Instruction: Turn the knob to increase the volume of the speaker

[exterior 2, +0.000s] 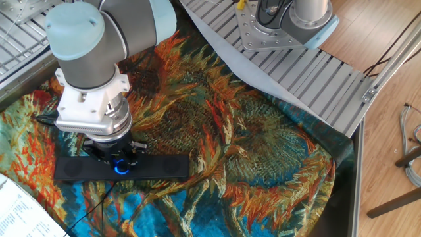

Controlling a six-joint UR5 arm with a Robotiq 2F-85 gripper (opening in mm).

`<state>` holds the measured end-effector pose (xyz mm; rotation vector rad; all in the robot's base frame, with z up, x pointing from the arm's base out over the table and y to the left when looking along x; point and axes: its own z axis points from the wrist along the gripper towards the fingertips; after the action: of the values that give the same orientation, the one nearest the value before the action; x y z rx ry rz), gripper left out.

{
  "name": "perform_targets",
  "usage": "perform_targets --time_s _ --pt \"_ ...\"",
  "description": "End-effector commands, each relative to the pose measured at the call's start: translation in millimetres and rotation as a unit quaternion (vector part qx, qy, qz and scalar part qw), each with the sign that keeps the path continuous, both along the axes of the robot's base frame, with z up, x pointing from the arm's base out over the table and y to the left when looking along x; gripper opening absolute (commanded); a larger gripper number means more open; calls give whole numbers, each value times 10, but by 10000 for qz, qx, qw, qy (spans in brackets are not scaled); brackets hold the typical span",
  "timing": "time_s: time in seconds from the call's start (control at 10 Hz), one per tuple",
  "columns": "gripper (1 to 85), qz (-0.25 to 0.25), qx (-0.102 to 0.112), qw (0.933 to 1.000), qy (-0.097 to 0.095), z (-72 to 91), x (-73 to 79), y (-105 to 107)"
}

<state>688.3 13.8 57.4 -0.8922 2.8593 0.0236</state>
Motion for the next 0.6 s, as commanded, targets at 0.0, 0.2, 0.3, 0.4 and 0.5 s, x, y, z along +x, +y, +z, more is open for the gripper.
perform_targets --time_s 0.0,0.2,0.3,0.4,0.5 --pt "343 -84 51 9999 -24 27 10 5" --pt "313 -106 31 9999 -15 44 -1 -17" --pt "300 -113 32 9999 -15 44 0 -19" --pt "290 -129 35 9999 -21 39 7 -19" --pt "277 -152 38 9999 -36 33 19 -19"
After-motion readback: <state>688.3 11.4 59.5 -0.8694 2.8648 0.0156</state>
